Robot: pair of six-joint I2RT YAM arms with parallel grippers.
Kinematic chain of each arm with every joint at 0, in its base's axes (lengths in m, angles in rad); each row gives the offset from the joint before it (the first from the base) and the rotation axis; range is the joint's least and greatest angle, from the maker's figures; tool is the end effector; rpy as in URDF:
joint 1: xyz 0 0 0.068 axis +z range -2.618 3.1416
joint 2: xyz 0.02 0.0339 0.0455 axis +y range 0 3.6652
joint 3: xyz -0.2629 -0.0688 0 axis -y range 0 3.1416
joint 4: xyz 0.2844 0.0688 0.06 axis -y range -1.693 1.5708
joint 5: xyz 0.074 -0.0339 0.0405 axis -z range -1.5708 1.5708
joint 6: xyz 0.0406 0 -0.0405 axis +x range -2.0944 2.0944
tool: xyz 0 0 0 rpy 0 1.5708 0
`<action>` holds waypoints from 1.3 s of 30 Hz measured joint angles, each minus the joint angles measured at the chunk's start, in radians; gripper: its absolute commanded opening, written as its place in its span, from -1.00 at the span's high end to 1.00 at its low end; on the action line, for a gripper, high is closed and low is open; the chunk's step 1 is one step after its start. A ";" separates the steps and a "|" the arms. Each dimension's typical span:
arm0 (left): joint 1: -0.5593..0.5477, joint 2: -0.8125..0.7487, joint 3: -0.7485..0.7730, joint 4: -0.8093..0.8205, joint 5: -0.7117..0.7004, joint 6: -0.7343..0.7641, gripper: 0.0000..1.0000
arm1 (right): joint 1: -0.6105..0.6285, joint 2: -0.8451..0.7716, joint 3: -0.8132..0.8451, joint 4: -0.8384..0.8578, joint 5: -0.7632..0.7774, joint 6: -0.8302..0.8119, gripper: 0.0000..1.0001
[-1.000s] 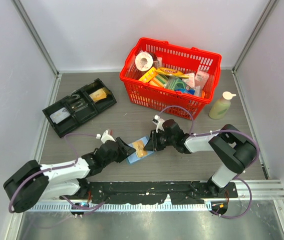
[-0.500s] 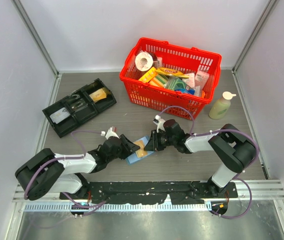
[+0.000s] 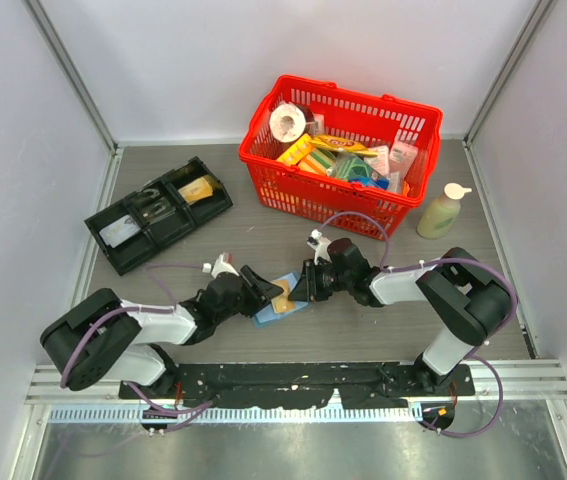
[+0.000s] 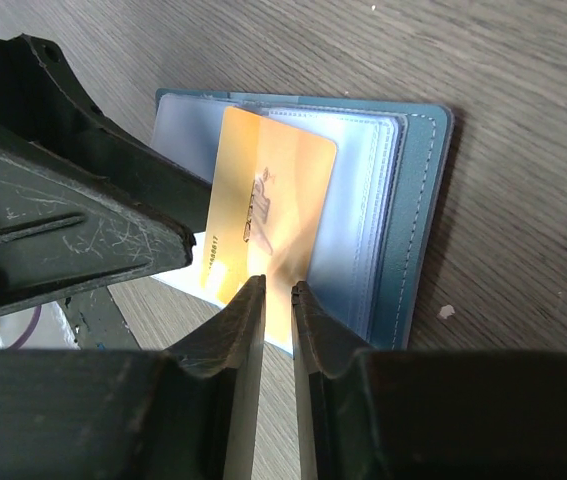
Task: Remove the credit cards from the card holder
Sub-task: Remove the credit card from the card holder, then place the credit card in the storage box.
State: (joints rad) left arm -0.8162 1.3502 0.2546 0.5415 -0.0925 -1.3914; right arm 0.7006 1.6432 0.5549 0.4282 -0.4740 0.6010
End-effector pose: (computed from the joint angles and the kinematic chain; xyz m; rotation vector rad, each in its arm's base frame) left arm 0.1694 -0.1746 0.0844 -0.7308 2.2551 -1.1297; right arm 0.2259 0.2147 0.0841 -0.4071 2.4070 1.1850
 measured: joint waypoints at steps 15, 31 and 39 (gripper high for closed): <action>-0.001 0.004 -0.032 0.040 0.025 -0.009 1.00 | 0.000 0.000 -0.009 0.018 0.000 0.005 0.55; -0.002 -0.454 0.123 -0.592 -0.054 0.306 1.00 | -0.005 -0.116 -0.011 -0.132 0.039 -0.053 0.07; -0.002 -0.493 0.351 -0.798 0.037 0.654 1.00 | -0.005 -0.483 0.039 -0.351 0.068 -0.233 -0.27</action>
State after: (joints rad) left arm -0.8181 0.8570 0.6056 -0.2562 -0.0559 -0.7376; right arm 0.6960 1.1603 0.5934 0.0776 -0.4065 0.3679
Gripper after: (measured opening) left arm 0.009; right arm 0.604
